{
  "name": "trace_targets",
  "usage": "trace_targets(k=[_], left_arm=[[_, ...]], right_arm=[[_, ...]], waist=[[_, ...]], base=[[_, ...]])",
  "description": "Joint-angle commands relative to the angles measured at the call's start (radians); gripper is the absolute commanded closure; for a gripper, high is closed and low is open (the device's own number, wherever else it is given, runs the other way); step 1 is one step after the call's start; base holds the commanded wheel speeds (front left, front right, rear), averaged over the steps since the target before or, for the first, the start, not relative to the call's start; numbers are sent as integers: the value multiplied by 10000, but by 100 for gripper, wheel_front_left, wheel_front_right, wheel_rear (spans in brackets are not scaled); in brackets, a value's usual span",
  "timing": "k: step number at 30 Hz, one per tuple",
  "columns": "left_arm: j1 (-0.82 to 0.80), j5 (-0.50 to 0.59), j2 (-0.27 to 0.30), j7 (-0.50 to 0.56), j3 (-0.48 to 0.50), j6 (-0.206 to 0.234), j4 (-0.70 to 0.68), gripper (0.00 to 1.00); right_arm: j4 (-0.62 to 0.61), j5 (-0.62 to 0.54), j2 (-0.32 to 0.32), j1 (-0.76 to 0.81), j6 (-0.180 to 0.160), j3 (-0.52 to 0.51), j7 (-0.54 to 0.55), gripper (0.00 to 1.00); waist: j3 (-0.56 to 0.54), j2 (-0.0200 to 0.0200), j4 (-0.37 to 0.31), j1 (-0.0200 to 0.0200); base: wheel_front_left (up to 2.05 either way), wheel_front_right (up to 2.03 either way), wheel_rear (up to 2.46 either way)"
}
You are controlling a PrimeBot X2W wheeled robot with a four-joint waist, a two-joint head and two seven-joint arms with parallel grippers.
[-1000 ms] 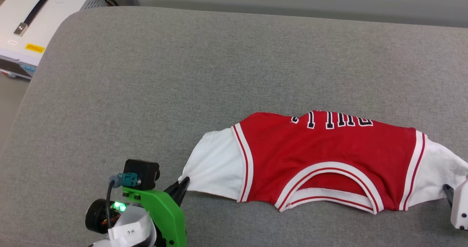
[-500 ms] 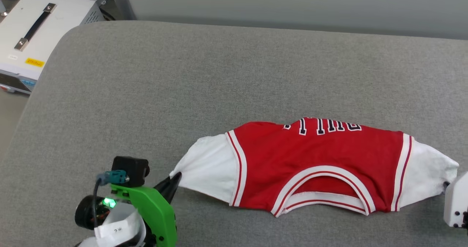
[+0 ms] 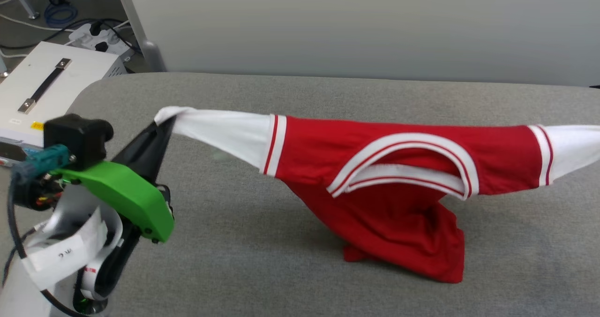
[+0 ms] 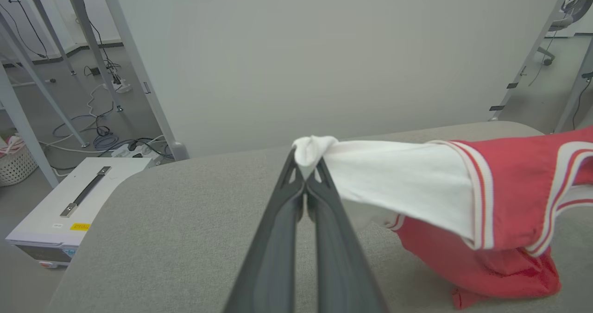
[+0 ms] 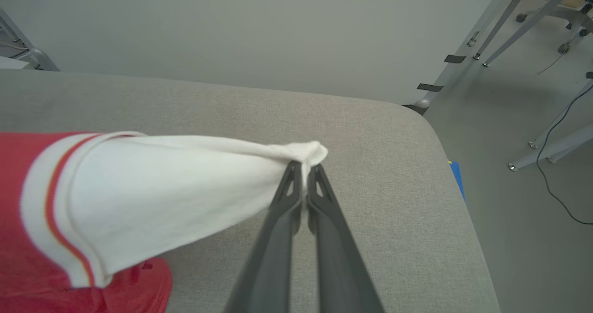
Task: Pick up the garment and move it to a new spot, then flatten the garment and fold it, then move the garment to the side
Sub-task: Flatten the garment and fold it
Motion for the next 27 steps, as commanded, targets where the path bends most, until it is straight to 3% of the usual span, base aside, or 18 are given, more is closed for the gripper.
trace_targets(k=[1, 8, 15, 27], left_arm=[[-407, -68, 112, -19, 174, -18, -125, 100], [-1784, -179, 446, -212, 853, -10, -347, 100], [-2605, -430, 820, -164, 1256, -153, 55, 100], [-5698, -661, 1375, -463, 1211, -689, 1480, 100]], right_arm=[[-194, 43, -148, -279, -7, -60, 50, 100], [-821, 253, -232, -1793, -7, -325, -165, 100], [-319, -31, -167, -3263, -7, 253, -711, 100], [1046, -350, -659, -6708, -7, 892, -1374, 100]], waist=[[-241, 0, -184, 0], [-309, 0, -474, 0], [102, 0, -708, 0], [2709, 0, -753, 0]], base=[[0, 0, 0], [0, 0, 0], [0, 0, 0], [0, 0, 0]])
